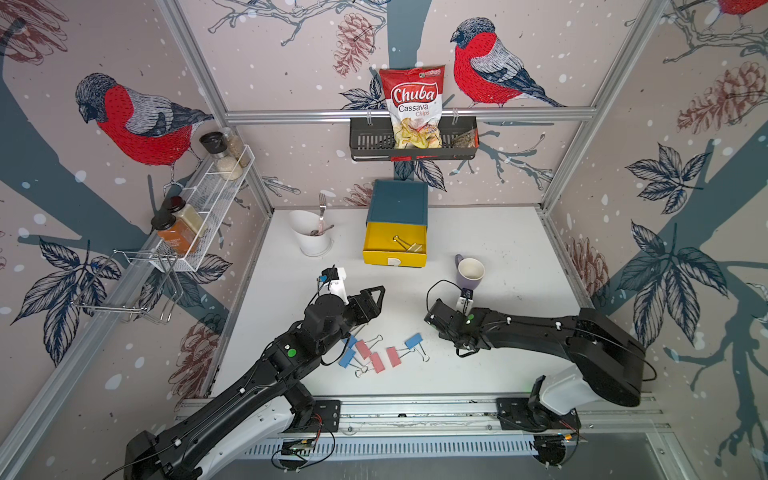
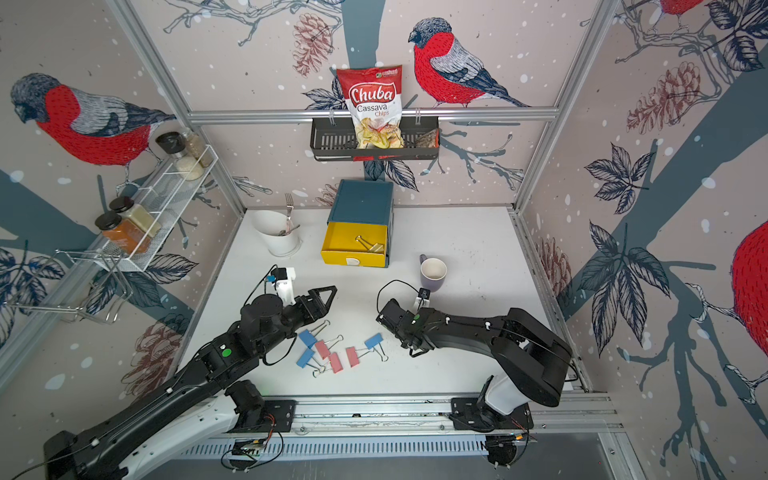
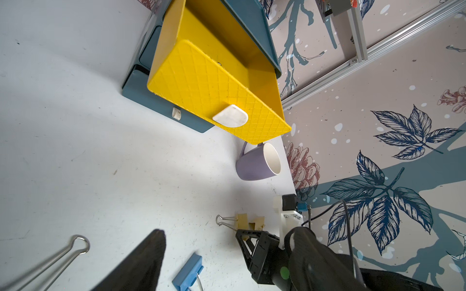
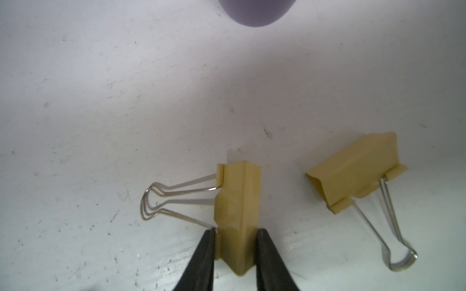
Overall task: Put the binder clips in the drawer according to color
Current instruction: Pick up the binder clip at the center of the board.
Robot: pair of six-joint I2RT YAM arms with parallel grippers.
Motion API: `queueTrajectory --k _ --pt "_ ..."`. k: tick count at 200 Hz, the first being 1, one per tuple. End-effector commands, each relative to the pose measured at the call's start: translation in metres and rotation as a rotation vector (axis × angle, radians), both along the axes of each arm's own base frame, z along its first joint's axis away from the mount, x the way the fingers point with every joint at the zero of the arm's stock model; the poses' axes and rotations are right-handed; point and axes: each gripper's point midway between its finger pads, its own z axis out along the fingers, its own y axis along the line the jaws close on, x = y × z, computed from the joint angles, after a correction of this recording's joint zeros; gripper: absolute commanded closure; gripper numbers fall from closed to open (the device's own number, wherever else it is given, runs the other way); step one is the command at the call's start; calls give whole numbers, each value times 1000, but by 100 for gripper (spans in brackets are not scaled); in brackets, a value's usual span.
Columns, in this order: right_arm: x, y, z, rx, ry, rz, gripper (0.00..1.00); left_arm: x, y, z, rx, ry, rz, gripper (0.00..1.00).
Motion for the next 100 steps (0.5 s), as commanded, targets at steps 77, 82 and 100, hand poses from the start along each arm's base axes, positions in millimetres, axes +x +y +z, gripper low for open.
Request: queueTrajectory --k 77,82,100 --pt "-3 -1 -17 -19 47 60 60 0 -1 9 -27 -27 -4 17" --pt "-4 -1 -18 -21 52 64 58 1 -1 9 -27 -27 -3 17" --pt "-7 -1 -21 -26 69 82 53 1 -1 11 -28 -30 -3 17"
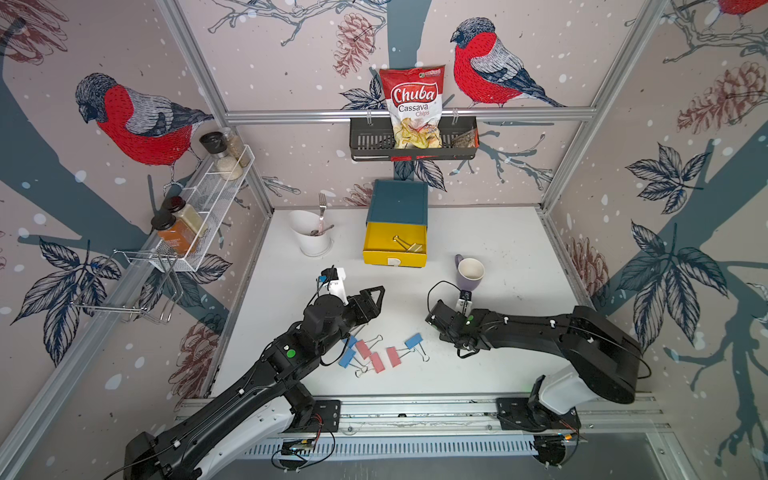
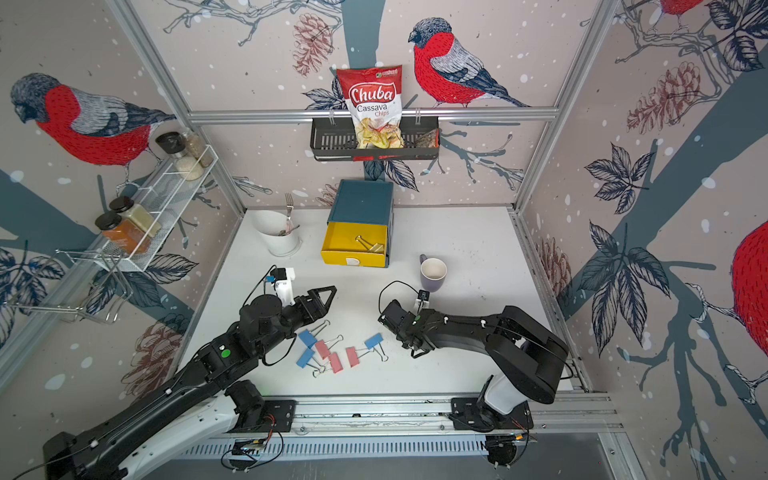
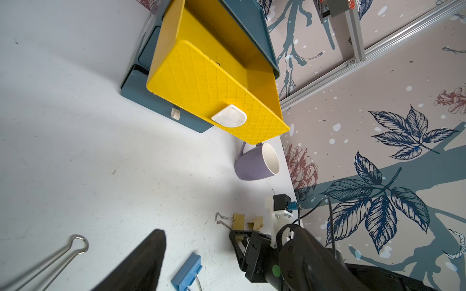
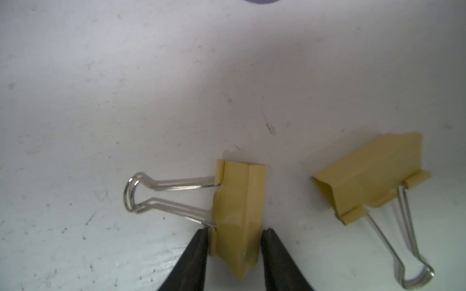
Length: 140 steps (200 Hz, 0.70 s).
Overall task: Put the binder clips in the drawer according to color
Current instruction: Pick up the binder clip at the center of the board.
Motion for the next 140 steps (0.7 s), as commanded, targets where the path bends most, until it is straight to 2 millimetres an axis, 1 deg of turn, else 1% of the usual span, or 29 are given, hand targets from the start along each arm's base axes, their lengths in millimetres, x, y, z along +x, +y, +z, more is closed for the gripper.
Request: queueTrajectory --k 1,33,77,104,140 --pt "-6 1 -6 -10 38 43 53 2 -1 9 -21 -27 0 17" --pt "-10 -5 -14 -34 78 63 52 2 -1 11 -25 -32 0 17" --pt "-17 -11 -22 -75 143 103 58 1 -1 14 -26 -37 0 17" --pt "-24 -11 -24 -86 184 136 60 1 -1 15 -28 -40 0 17" --pt "-32 -17 -29 -113 231 147 64 1 0 17 -35 -45 2 17"
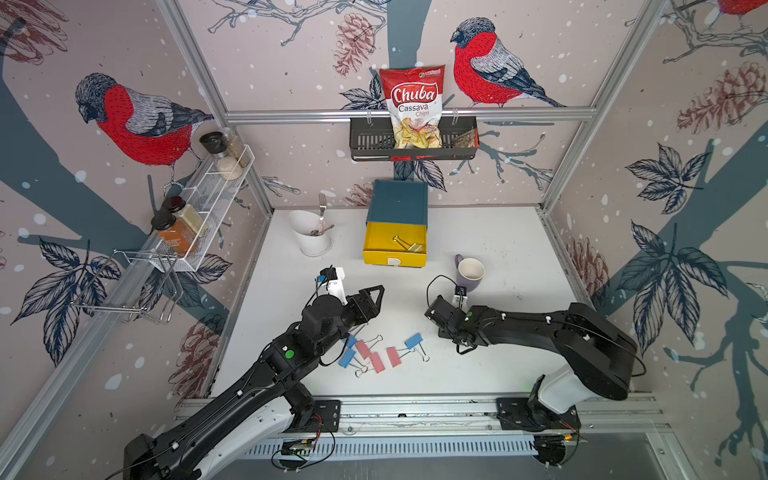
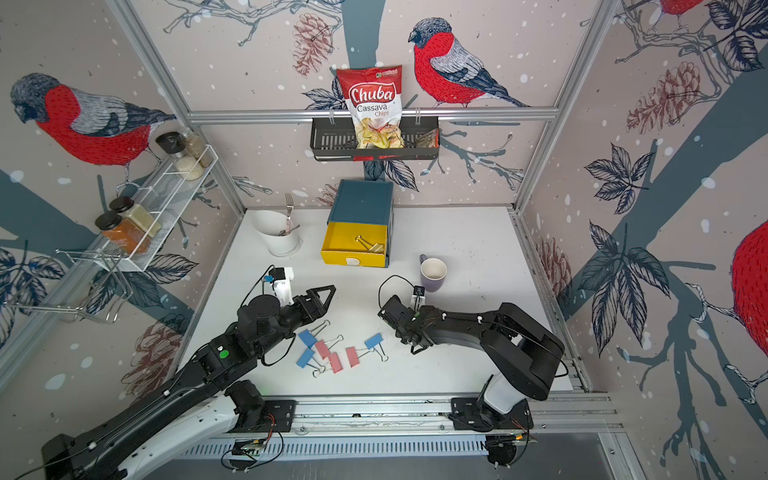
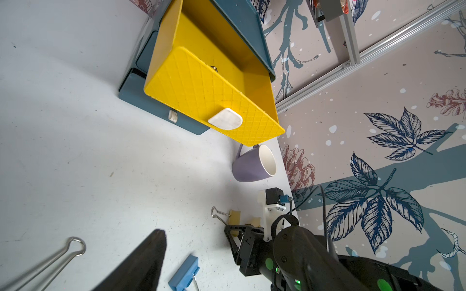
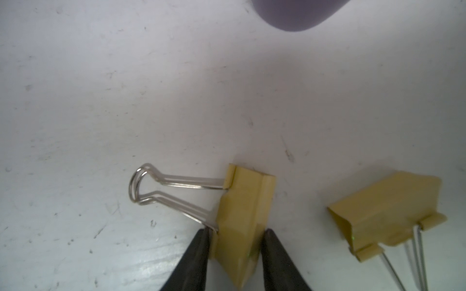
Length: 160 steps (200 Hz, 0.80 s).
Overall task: Put the binder clips in the drawer according to color
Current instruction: Pick up the binder clip at the center of the board.
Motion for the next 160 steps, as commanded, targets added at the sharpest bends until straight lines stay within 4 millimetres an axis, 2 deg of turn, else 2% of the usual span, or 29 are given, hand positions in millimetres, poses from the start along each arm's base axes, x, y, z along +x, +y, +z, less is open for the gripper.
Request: queueTrajectory --k 1,50,107,160 --pt "-41 -19 -24 -73 222 59 64 2 -1 12 -24 -34 2 17" --pt "-40 -20 -23 -77 219 55 74 1 -1 11 -22 -36 -1 17" --pt "-28 -16 -3 -72 154 48 76 1 0 10 -16 -35 0 17" --pt "-21 -12 25 -26 80 36 77 3 -2 3 -8 -23 -2 17"
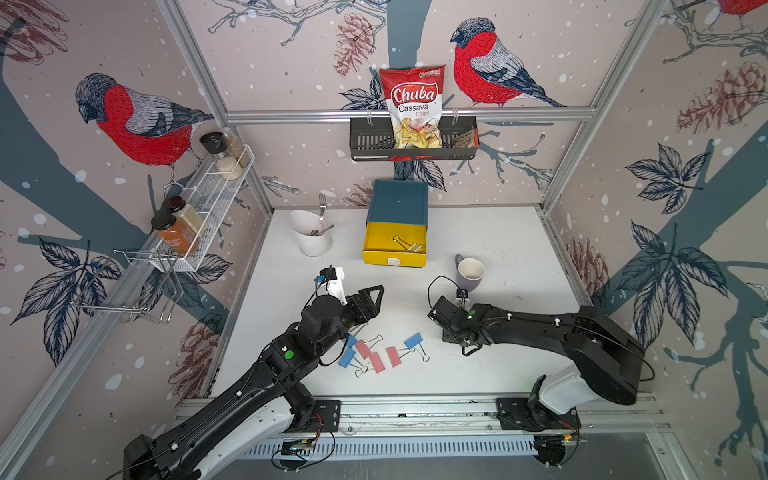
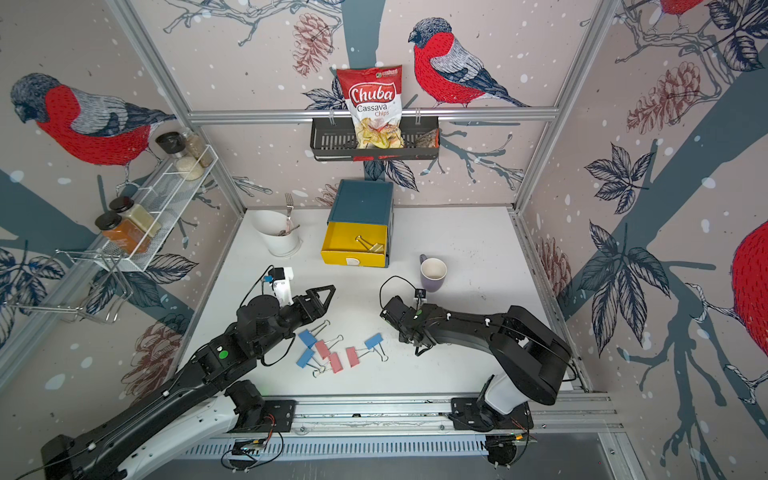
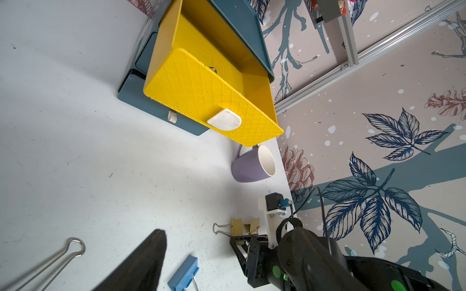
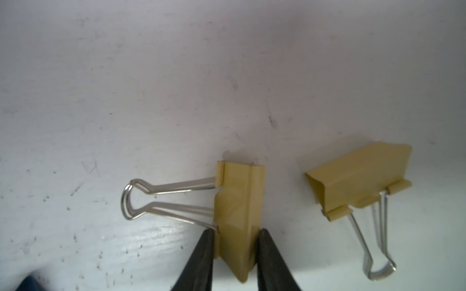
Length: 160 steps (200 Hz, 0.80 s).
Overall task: Put the binder clips in the drawer according to color
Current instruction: Pick up the binder clip at the center of the board.
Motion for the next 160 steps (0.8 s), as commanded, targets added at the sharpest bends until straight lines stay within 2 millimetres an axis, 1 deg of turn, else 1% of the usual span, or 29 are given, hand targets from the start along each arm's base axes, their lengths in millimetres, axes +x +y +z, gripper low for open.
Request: queueTrajectory --k 1,44,69,95,103,106,112,141,153,158,160 --pt "-3 -4 11 -9 -2 4 77 3 -2 4 -9 -22 -2 17" --pt "2 0 41 38 -56 1 78 4 -3 -6 9 -2 -1 18" --pt "7 2 70 65 -106 -2 79 3 0 -12 27 11 6 17" --pt "15 4 114 124 -183 -3 79 1 2 -17 46 23 7 18" --pt "17 6 125 133 -201 0 78 0 3 -19 53 28 7 17" --pt "18 7 136 158 -222 1 78 0 3 -19 55 30 8 18" --pt "20 9 148 180 -242 5 78 0 4 -20 59 32 8 17" --pt "38 33 208 290 -361 47 77 -2 3 -25 74 47 -5 18" --pt "49 46 230 317 -406 72 76 -3 3 -25 76 50 -8 18" --pt "55 54 232 310 -409 84 76 -3 3 -25 77 51 -10 18" --pt "57 57 236 314 -415 90 76 -3 3 -25 77 52 -10 18"
